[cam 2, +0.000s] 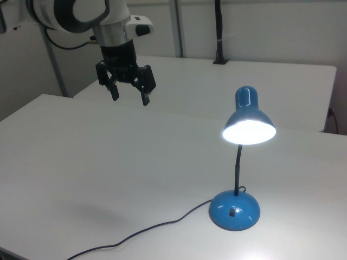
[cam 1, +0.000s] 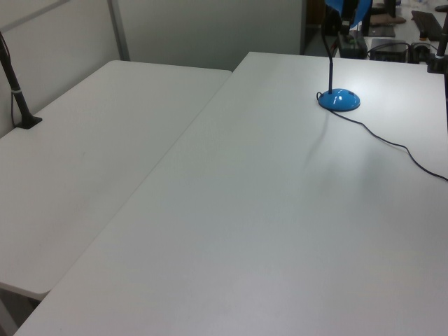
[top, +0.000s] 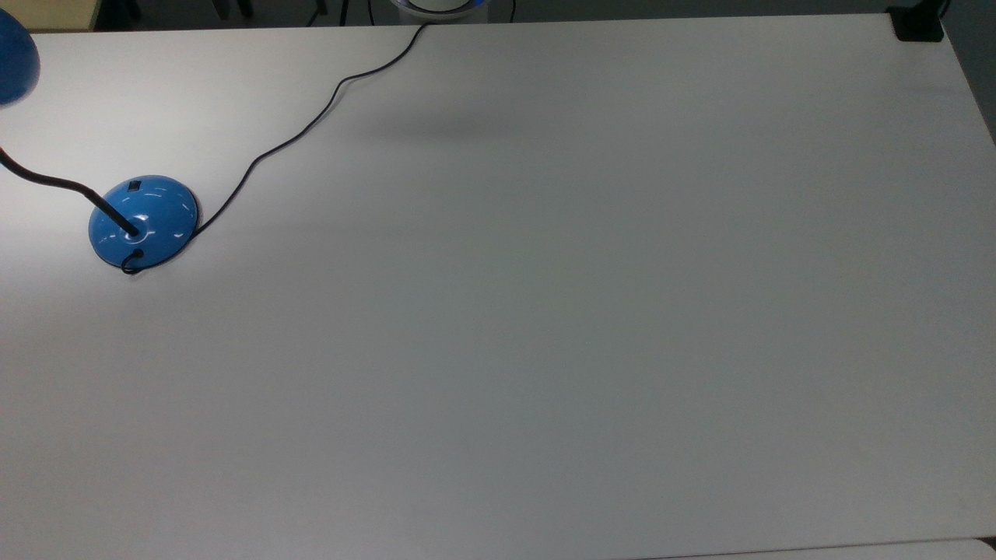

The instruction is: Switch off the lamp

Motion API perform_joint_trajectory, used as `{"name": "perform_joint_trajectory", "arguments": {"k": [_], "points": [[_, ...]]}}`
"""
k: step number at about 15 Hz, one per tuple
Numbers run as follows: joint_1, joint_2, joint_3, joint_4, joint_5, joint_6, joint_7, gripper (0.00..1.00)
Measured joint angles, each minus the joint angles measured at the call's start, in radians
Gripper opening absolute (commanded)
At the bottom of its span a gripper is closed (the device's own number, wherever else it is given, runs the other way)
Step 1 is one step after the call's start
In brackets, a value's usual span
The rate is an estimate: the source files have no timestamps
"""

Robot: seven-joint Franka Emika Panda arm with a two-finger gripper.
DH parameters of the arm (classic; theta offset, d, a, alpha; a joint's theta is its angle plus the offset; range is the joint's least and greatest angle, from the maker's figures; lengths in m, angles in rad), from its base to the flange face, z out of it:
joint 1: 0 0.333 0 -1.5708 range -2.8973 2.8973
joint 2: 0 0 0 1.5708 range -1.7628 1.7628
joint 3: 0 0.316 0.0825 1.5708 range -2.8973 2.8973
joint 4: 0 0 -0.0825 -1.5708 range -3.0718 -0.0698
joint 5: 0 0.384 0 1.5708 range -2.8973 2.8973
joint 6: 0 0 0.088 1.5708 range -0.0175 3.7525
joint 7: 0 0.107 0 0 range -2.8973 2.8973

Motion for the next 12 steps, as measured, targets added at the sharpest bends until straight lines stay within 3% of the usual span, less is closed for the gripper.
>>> {"name": "perform_joint_trajectory", "arguments": {"k": [5,9,12], "points": [[-0.001,-0.001,-0.003,0.000,0.000,-0.009,-0.029,1.00],[-0.026,-0.001,-0.017,-0.006,-0.007,-0.036,-0.243,1.00],[-0.078,-0.001,-0.030,-0.032,-0.063,-0.045,-0.413,0.98]]}}
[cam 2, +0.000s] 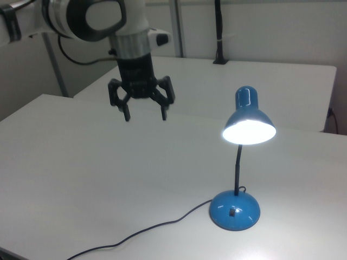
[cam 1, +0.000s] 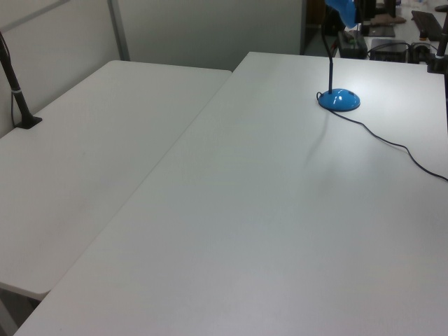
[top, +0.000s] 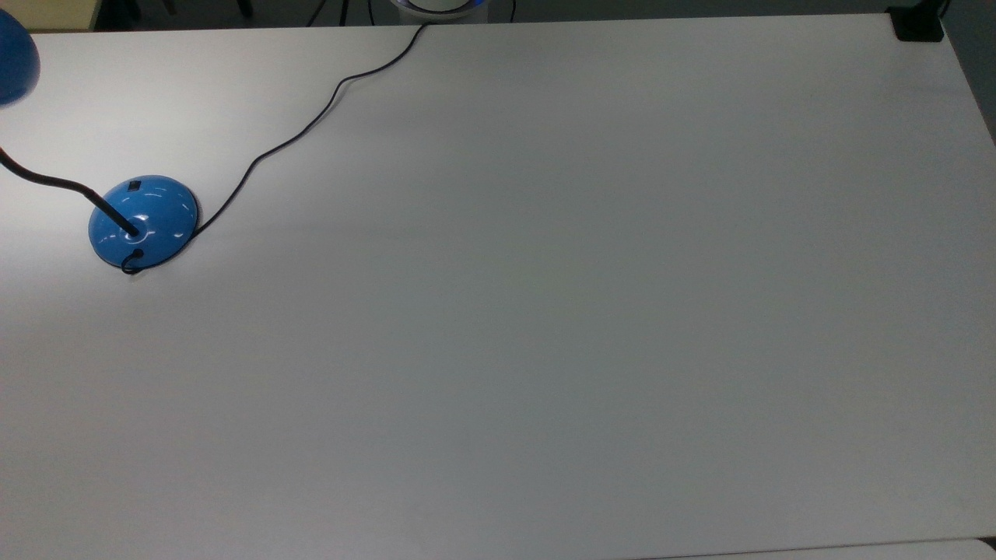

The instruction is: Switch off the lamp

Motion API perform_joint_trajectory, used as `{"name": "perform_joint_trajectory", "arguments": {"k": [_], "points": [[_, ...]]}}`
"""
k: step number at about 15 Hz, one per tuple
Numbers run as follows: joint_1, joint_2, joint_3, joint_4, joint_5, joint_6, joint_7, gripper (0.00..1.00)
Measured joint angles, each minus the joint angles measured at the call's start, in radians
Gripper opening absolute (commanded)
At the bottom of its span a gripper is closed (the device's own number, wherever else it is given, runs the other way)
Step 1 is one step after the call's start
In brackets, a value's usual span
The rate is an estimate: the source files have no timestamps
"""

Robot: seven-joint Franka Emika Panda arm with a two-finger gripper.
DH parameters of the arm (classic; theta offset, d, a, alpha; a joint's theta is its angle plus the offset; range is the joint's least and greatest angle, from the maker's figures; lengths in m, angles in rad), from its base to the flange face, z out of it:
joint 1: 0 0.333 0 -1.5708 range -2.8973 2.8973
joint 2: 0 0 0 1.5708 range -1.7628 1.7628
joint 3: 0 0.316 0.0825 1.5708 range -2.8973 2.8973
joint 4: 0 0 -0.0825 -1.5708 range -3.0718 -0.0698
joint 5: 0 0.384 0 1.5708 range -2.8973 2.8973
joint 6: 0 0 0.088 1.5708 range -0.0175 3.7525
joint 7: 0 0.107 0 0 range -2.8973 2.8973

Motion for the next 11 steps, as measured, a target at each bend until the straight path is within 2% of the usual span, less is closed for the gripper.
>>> {"name": "perform_joint_trajectory", "arguments": {"k": [1,2,3,5,6,11], "points": [[-0.016,0.000,-0.001,-0.022,-0.028,0.000,-0.028,0.91],[-0.030,0.001,-0.002,-0.050,-0.049,0.005,-0.043,0.76],[-0.045,0.001,-0.003,-0.081,-0.060,0.025,-0.048,0.60],[-0.079,0.002,-0.007,-0.159,-0.068,0.121,-0.060,0.14],[-0.094,0.002,-0.016,-0.196,-0.068,0.170,-0.075,0.00],[-0.120,0.006,-0.125,-0.378,-0.045,0.421,-0.128,0.00]]}}
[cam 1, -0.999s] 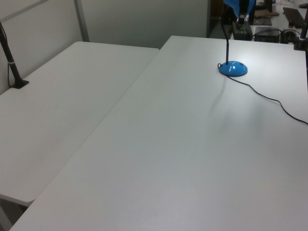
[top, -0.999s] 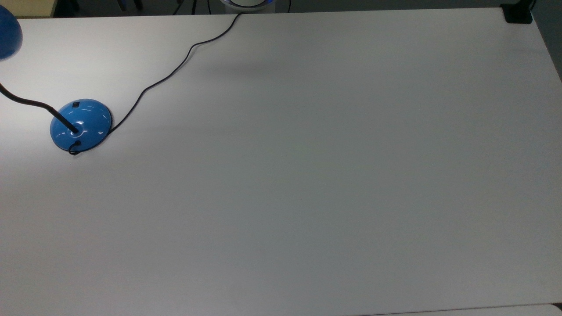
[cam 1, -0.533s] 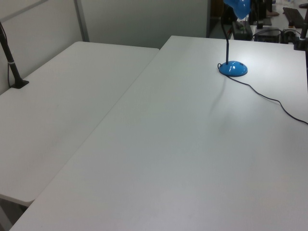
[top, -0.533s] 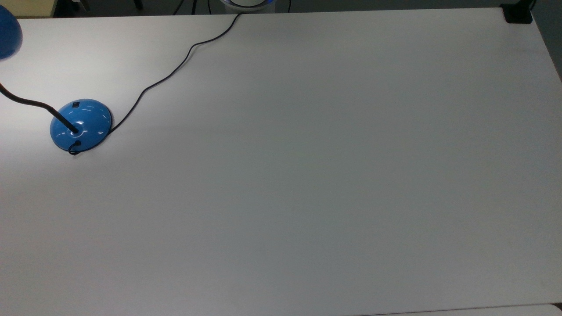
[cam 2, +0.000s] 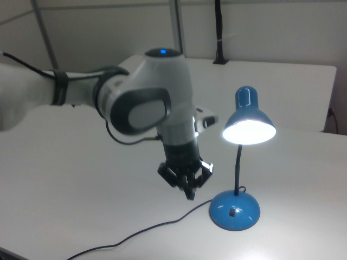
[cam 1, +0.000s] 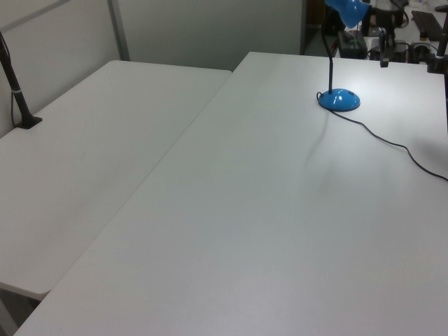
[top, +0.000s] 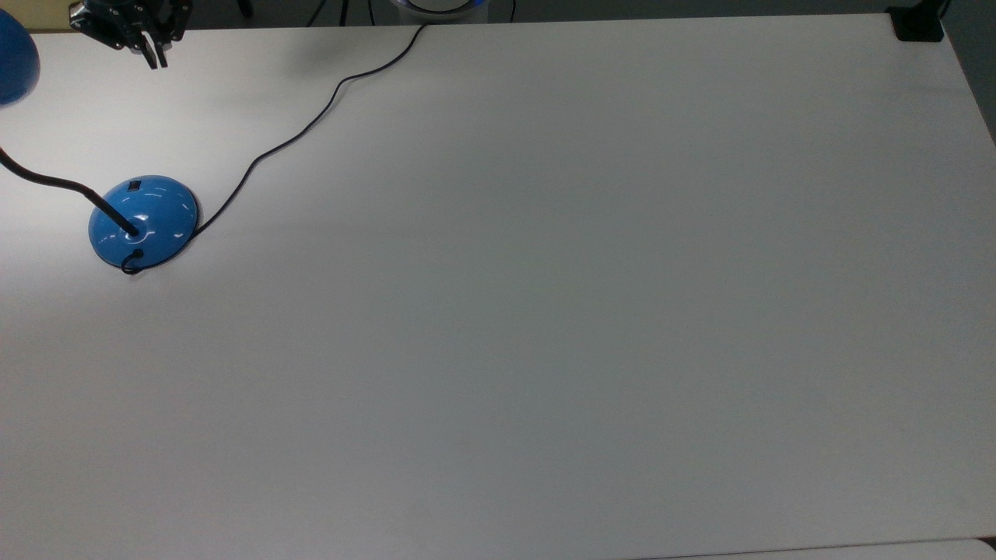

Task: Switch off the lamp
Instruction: 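Move the gripper down toward the switch on the blue lamp base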

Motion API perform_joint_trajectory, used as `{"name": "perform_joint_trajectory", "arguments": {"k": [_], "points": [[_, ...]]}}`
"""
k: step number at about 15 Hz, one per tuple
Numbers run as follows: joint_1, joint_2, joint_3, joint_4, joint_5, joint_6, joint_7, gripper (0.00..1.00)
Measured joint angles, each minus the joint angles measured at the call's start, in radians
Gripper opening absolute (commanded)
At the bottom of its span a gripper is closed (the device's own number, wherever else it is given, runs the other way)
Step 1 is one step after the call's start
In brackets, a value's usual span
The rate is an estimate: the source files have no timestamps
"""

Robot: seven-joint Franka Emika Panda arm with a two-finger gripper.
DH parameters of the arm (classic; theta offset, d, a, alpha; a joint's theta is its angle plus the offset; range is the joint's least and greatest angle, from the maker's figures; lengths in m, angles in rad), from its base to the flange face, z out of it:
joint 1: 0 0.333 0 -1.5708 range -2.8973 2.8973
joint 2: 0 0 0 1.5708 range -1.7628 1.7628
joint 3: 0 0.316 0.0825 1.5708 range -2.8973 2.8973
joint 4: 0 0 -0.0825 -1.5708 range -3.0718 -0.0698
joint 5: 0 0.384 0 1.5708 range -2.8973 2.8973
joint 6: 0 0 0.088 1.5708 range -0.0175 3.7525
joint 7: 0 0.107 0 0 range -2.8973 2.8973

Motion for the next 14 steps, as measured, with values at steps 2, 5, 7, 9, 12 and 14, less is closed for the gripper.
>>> {"name": "perform_joint_trajectory", "arguments": {"k": [2,5,7,9,12,14], "points": [[-0.004,0.006,-0.036,-0.079,0.065,0.141,-0.036,0.00],[-0.007,0.050,-0.059,-0.157,0.167,0.322,-0.068,0.00],[-0.009,0.089,-0.059,-0.161,0.244,0.400,-0.068,0.00],[-0.012,0.128,-0.059,-0.161,0.356,0.467,-0.077,0.00],[-0.020,0.159,-0.059,-0.156,0.552,0.496,-0.167,0.00],[-0.031,0.170,-0.060,-0.154,0.651,0.519,-0.235,0.00]]}}
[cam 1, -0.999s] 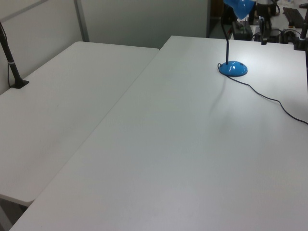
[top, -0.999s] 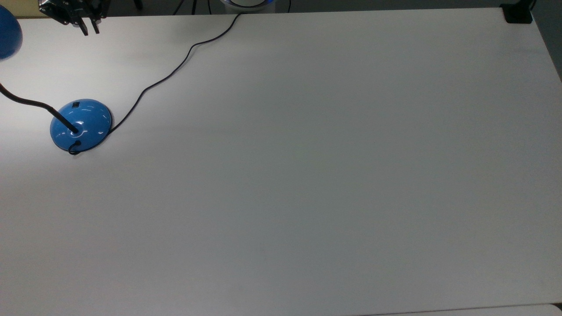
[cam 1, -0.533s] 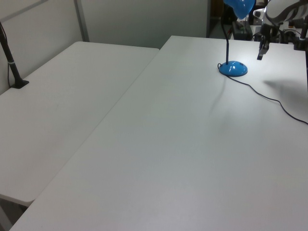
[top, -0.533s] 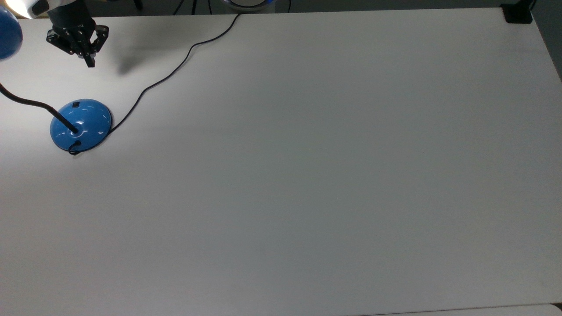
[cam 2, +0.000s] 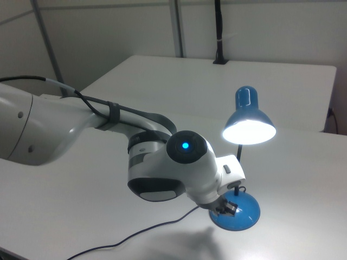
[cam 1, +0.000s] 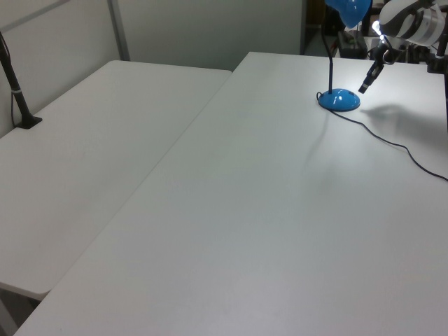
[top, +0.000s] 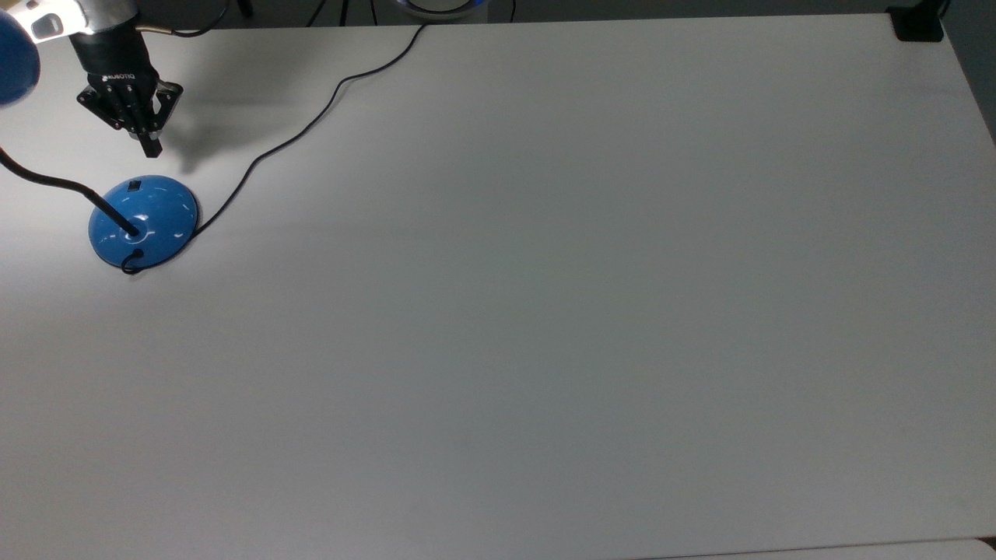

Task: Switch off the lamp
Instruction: 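Move the gripper down toward the switch on the blue lamp base, then press the switch on the lamp base with the gripper fingertips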

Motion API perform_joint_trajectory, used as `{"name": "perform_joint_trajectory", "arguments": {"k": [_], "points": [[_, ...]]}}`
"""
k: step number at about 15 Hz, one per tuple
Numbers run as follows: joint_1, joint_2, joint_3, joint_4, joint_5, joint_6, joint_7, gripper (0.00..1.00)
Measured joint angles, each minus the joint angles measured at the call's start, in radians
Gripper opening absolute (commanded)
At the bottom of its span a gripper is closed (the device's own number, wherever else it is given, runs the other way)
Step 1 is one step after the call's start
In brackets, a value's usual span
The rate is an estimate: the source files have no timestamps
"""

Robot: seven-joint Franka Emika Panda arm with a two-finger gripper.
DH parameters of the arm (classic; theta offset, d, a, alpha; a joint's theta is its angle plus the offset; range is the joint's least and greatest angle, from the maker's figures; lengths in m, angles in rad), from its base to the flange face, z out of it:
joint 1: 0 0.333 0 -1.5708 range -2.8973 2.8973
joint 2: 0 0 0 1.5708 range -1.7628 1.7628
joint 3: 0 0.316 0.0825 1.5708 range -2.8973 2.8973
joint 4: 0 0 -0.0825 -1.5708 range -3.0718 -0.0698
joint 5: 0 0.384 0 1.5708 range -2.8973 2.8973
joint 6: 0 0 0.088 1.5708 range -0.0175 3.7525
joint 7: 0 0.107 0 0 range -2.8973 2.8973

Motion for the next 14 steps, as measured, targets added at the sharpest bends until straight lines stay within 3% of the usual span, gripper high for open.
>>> {"name": "perform_joint_trajectory", "arguments": {"k": [3,14], "points": [[-0.013,0.021,0.000,0.026,0.042,0.008,-0.006,0.00],[-0.016,0.137,0.000,0.104,0.088,0.073,-0.006,0.00]]}}
